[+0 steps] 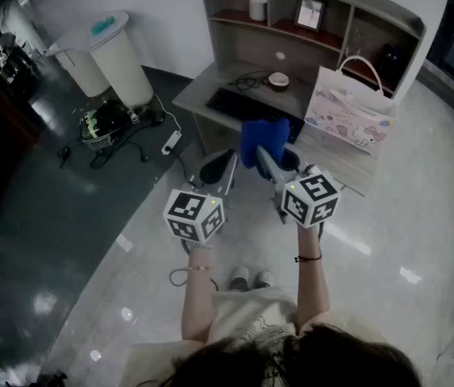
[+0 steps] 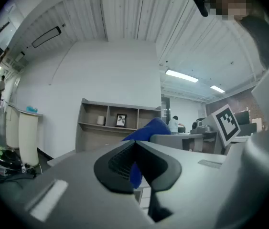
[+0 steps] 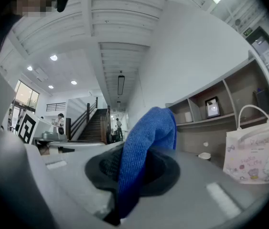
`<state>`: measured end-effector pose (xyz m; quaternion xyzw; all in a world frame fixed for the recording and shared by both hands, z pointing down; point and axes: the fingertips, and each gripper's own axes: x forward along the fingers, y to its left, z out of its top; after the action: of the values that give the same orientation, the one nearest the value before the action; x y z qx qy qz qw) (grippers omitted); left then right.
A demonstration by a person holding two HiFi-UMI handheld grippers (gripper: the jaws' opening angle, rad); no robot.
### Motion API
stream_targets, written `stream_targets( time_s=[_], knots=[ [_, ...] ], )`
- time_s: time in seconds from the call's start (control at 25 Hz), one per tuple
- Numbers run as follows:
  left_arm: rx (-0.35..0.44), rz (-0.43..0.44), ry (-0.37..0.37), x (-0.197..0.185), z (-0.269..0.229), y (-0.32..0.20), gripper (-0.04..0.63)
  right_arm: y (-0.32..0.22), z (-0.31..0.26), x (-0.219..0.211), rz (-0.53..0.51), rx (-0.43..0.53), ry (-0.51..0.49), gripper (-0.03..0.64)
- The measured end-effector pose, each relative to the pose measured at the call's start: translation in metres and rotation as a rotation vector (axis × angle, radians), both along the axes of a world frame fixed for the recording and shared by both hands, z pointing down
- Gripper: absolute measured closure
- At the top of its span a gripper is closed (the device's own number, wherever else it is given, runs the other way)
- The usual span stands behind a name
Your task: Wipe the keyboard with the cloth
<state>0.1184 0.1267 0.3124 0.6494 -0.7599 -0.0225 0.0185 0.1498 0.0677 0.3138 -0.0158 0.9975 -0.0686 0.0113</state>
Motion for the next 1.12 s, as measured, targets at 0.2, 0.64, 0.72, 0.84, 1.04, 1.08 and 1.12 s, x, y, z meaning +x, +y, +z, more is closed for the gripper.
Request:
stream_targets(
  time_s=[0.2,0.64,0.72,0.84,1.04,1.08,1.12],
  knots=[
    [0.008,0.001,0.004,0.002,-0.002,-0.001,0.591,-0.001,-0.002,0.002,-0.002,0.005,-0.001,0.557],
    [0.017,-0.005,0.010,0.012,-0.003,-0.015,0.591,-0.015,-0.004,0.012,-0.008,0.013,-0.001,0.557],
    [0.015,-0.006,0.013,0.017,-0.001,-0.020,0.591,-0.021,-0.003,0.017,-0.008,0.010,0.000,0.557],
    [0.014,-0.006,0.012,0.027,0.002,-0.026,0.591,-0.031,0.000,0.026,0.003,0.002,0.002,0.558],
    [0.013,-0.012,0.026,0.034,0.010,-0.036,0.591,-0.045,0.007,0.035,0.008,-0.005,0.015,0.558],
    [0.013,-0.011,0.030,0.034,0.010,-0.039,0.591,-0.048,0.007,0.036,0.010,-0.006,0.016,0.557],
    [0.013,-0.008,0.032,0.035,0.010,-0.043,0.591,-0.051,0.007,0.037,0.011,-0.006,0.016,0.557]
  ],
)
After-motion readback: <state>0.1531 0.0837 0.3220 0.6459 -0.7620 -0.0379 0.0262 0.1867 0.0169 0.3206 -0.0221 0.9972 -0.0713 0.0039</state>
